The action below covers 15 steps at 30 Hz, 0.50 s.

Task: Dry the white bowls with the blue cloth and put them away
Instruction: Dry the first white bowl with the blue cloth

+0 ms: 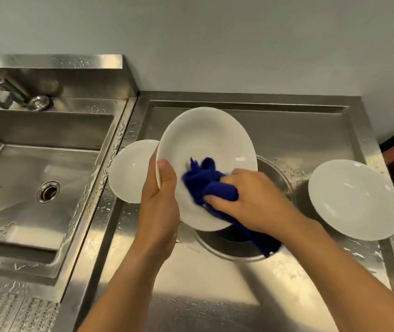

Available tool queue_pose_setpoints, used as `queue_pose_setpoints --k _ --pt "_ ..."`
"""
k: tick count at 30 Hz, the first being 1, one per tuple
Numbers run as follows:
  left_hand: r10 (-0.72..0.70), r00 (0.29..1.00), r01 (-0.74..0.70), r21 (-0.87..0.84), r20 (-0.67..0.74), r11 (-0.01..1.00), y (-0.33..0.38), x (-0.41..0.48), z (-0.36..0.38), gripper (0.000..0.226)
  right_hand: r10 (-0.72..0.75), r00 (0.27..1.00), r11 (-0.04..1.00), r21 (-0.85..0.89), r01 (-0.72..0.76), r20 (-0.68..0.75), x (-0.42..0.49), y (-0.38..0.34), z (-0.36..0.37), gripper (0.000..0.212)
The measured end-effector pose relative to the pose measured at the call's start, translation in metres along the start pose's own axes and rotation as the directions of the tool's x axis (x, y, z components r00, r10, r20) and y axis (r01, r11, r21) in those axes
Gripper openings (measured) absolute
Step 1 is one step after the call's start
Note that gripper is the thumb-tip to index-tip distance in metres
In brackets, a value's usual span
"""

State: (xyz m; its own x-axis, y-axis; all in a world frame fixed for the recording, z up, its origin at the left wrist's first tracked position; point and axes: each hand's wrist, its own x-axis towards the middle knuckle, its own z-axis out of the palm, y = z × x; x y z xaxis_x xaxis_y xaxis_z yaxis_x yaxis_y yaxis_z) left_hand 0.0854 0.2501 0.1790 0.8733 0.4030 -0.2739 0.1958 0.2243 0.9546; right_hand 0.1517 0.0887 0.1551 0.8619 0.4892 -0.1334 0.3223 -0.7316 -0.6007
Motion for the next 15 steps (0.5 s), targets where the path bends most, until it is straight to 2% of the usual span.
queue_pose_setpoints --k 1,2,3,4,5,6,7,9,10,11,12,13,14,15 --pt "-0.024 1.0 0.024 0.006 0.007 1.0 -0.002 -0.006 0.001 0.061 0.027 0.995 0.991 -0.128 -0.039 -0.096 0.004 0.01 -0.007 0.042" --pt "-0.061 0.998 0.061 -0.011 0.011 0.998 -0.003 -0.011 0.006 0.06 0.057 0.972 0.98 -0.174 -0.098 -0.226 0.015 0.015 -0.013 0.037" --pt "-0.103 0.995 0.104 -0.053 0.018 0.993 -0.005 -0.016 0.015 0.06 0.089 0.932 0.981 -0.13 -0.143 -0.352 0.027 0.013 -0.016 0.034" --pt "-0.14 0.99 0.142 -0.086 0.028 0.986 -0.006 -0.02 0.023 0.059 0.105 0.901 0.992 -0.014 -0.122 -0.42 0.037 0.001 -0.015 0.029" --pt "-0.144 0.989 0.146 -0.098 0.032 0.984 -0.005 -0.02 0.031 0.057 0.071 0.9 0.989 0.148 -0.007 -0.43 0.044 -0.013 -0.011 0.025" --pt "-0.121 0.993 0.122 -0.103 0.019 0.987 -0.002 -0.017 0.034 0.053 0.039 0.922 0.945 0.314 0.091 -0.386 0.044 -0.026 -0.006 0.025" --pt "-0.089 0.996 0.088 -0.094 0.0 0.992 0.002 -0.012 0.034 0.05 -0.004 0.949 0.905 0.403 0.138 -0.315 0.039 -0.033 -0.002 0.028" --pt "-0.018 0.999 0.016 -0.056 -0.026 0.998 0.009 -0.004 0.026 0.05 -0.124 0.988 0.936 0.319 0.149 -0.095 0.014 -0.025 -0.004 0.029" --pt "0.012 1.0 -0.012 -0.027 -0.028 1.0 0.009 -0.001 0.021 0.05 -0.141 0.99 0.97 0.202 0.137 0.002 0.005 -0.013 -0.009 0.03" --pt "0.026 0.999 -0.026 0.001 -0.019 1.0 0.008 -0.002 0.018 0.05 -0.141 0.989 0.989 0.048 0.139 0.035 0.001 0.004 -0.014 0.032" --pt "0.018 1.0 -0.018 0.016 -0.007 1.0 0.005 -0.006 0.017 0.051 -0.101 0.995 0.989 -0.108 0.098 -0.023 0.004 0.019 -0.017 0.033" --pt "0.003 1.0 -0.003 0.013 -0.002 1.0 0.003 -0.01 0.021 0.054 -0.046 0.986 0.979 -0.204 0.012 -0.161 0.012 0.027 -0.021 0.033" --pt "-0.013 1.0 0.013 -0.004 0.003 1.0 0.0 -0.015 0.026 0.059 0.019 0.946 0.977 -0.193 -0.086 -0.322 0.023 0.027 -0.021 0.032" --pt "-0.032 0.999 0.032 -0.025 0.011 0.999 -0.001 -0.018 0.033 0.063 0.081 0.897 0.988 -0.081 -0.128 -0.435 0.033 0.019 -0.019 0.028"
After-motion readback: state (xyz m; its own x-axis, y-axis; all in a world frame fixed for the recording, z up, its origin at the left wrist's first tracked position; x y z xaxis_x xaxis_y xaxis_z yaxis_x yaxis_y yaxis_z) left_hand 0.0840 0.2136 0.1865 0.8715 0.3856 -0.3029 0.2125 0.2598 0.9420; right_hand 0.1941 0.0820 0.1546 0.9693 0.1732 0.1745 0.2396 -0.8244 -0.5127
